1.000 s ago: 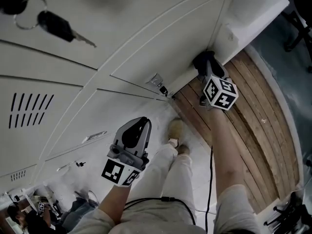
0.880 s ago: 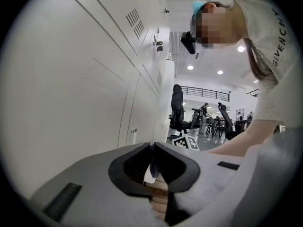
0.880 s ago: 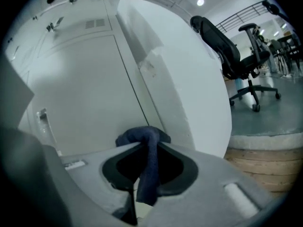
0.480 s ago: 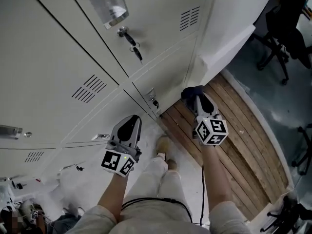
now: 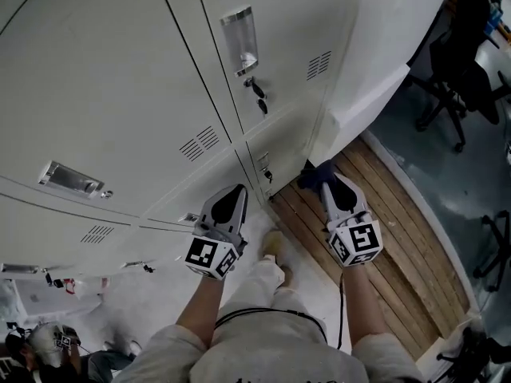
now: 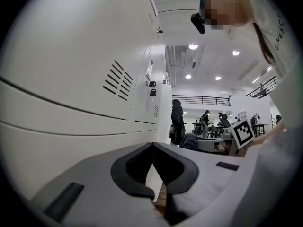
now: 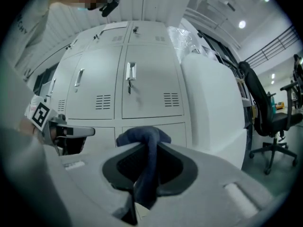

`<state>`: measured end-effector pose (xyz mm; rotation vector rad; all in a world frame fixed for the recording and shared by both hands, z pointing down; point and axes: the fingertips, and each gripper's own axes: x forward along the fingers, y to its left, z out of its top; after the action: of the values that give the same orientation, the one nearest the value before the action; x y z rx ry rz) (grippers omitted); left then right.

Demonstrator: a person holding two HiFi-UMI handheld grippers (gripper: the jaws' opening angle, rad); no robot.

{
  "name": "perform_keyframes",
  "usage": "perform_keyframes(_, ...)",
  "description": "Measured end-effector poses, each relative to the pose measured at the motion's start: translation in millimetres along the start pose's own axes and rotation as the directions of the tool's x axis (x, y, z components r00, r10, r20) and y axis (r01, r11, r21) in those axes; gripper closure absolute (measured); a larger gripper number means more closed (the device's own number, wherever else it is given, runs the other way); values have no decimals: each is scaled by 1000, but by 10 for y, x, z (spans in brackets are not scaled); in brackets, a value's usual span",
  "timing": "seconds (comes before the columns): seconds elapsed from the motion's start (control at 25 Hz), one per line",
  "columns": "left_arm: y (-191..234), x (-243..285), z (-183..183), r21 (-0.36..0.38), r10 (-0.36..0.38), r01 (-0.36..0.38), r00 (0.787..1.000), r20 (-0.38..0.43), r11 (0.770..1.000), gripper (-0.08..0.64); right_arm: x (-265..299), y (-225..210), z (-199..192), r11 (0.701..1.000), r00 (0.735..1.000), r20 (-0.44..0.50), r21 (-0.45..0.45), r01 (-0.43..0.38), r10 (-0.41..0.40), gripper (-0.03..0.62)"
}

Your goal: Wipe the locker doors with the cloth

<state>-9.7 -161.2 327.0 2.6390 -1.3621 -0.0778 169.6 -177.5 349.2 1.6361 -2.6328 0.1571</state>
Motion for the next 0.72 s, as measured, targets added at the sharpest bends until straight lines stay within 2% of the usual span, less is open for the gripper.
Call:
perform_keyframes(0.24,-57,-43,272,21,-14,14,1000,17,1000,561,-209,261,343,998,1000,12,-48,-28,29,538)
perform_keyframes(0.48,-90,-87,468,34,-29,28,999,29,999,561,-328,387,572,999,999,38,-32,-36,37,538)
perform_keyframes(0.72,-160,-157,487,33,-36,35,999,16,999,561,-448,456,709,999,998,58,-20,-27,29,538)
